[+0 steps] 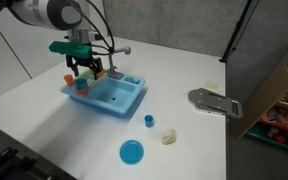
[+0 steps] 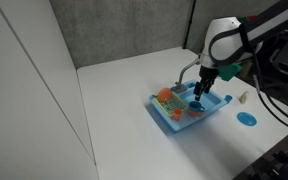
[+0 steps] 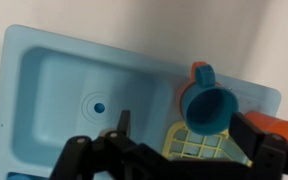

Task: Move the blue cup from the plate to inside the orange cup

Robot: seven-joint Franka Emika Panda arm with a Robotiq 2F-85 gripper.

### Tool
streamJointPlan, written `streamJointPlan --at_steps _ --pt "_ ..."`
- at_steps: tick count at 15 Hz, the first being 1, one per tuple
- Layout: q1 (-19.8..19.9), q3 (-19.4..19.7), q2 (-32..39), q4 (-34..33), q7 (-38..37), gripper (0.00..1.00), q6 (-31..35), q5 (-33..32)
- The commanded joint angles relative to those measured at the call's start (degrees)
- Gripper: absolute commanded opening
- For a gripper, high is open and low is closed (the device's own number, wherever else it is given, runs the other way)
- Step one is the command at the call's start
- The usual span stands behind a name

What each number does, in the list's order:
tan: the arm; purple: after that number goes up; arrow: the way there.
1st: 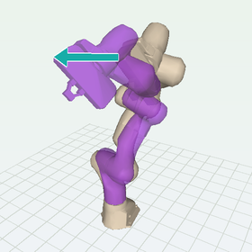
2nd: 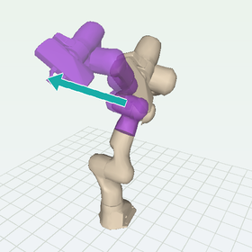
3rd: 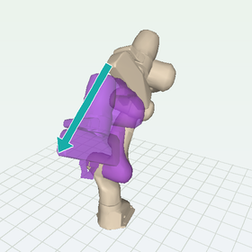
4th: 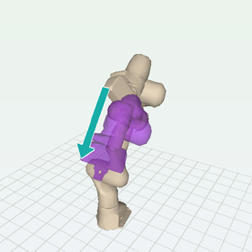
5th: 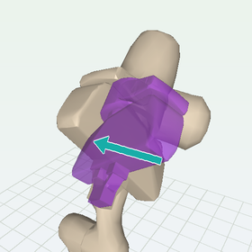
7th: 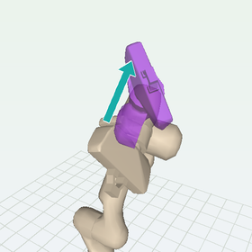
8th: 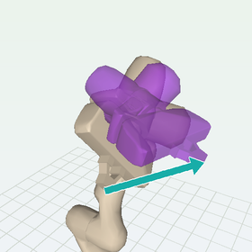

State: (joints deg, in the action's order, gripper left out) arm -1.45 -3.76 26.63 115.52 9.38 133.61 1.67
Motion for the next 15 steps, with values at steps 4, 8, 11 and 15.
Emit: streamJointPlan --at_steps 4,8,11,15 --pt "0.0 2.0 -7.3 1.2 -3.9 1.0 -4.5 -1.1" --pt "-0.1 3.5 -12.6 2.8 -6.9 1.0 -6.8 -2.5" --pt "0.0 4.3 -17.1 4.9 -8.5 1.0 -9.7 -4.7" --pt "0.8 4.8 -24.0 10.0 -7.4 1.0 -12.3 -6.2"
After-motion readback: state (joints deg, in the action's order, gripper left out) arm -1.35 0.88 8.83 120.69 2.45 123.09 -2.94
